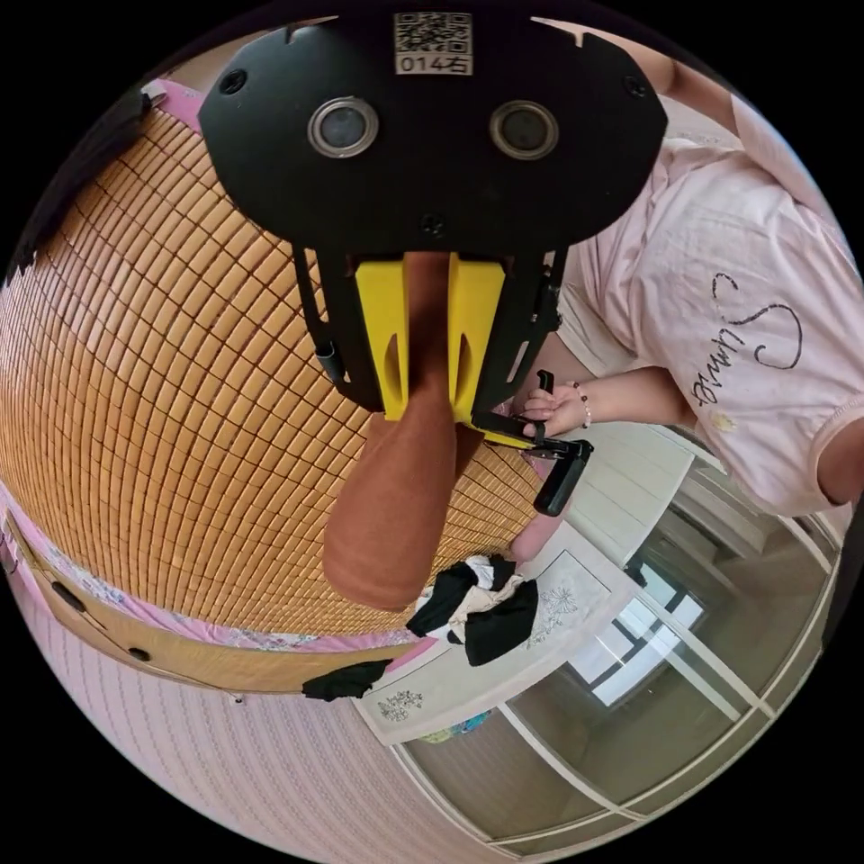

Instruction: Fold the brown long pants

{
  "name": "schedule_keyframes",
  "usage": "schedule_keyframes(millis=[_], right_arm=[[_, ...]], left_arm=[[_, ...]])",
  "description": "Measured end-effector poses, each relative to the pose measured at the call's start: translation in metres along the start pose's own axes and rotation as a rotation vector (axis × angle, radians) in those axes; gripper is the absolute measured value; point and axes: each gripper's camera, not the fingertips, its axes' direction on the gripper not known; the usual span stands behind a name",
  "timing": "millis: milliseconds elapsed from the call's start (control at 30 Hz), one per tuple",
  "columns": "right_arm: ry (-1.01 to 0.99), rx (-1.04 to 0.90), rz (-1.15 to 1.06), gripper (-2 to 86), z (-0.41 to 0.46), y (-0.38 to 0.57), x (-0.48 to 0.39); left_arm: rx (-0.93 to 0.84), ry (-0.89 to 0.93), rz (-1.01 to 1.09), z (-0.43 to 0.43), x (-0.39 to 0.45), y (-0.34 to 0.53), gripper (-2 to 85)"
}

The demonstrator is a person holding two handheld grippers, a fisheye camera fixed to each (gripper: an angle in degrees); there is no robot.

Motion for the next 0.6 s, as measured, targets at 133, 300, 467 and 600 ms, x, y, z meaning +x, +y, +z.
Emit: schedule_keyframes(millis=[133, 300, 467, 600], right_arm=[[0.089, 0.114, 0.105, 7.2, -0.131, 0.055, 0.041], [0.28, 0.142, 0.222, 7.3, -0.3, 0.116, 0.099], [0.421, 0.182, 0.426, 8.5, -0.438, 0.167, 0.202], [0.464, 0.178, 0.866, 12.4, -0.431, 0.25, 0.361]], left_arm=[[-0.046, 0.134, 0.212, 0.062, 0.088, -0.042, 6.0], [-0.142, 0.334, 0.419, 0.17, 0.224, -0.098, 5.9], [-0.155, 0.247, 0.632, 0.29, 0.373, -0.145, 6.4], [-0.246, 0.074, 0.528, 0.393, 0.381, -0.157, 7.5]])
